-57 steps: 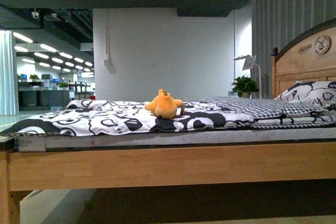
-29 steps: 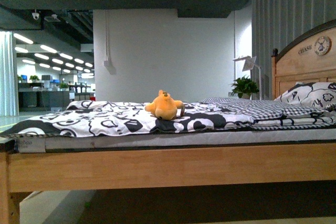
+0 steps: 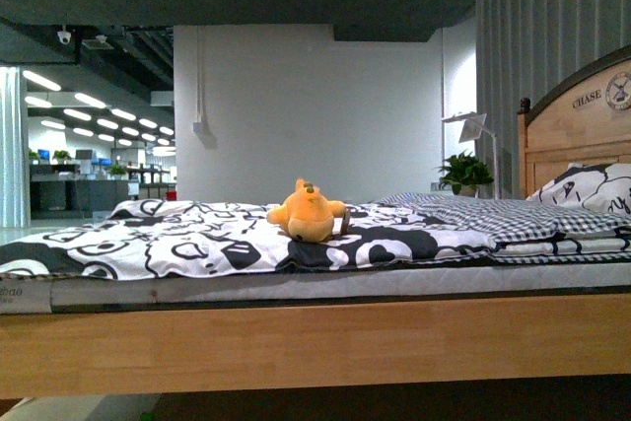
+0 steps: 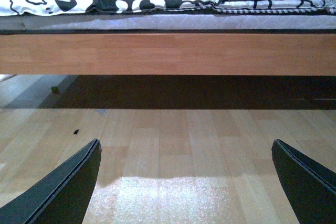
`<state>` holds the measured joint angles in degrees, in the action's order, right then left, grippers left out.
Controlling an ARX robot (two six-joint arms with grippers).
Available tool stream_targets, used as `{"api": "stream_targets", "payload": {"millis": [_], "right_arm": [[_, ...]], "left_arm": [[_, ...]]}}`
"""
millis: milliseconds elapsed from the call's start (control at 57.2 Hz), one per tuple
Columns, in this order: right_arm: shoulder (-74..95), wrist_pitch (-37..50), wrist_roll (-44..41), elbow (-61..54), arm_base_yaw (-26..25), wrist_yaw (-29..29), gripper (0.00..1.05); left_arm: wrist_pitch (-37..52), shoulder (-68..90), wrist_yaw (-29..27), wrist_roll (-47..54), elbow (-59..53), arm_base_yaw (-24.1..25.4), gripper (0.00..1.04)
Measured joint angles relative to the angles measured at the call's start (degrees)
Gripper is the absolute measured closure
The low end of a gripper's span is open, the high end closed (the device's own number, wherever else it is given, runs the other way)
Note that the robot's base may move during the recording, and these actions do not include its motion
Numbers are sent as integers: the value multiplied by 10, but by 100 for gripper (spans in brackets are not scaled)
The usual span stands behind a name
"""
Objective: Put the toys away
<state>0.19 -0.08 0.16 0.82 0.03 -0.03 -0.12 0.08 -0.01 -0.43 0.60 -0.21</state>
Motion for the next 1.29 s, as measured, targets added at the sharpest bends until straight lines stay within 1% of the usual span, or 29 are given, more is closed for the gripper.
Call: {"api": "stream_targets", "payload": {"millis": [1293], "right_arm": [[0, 0, 0, 0, 0, 0, 7]], "left_arm": [[0, 0, 0, 0, 0, 0, 6]]}}
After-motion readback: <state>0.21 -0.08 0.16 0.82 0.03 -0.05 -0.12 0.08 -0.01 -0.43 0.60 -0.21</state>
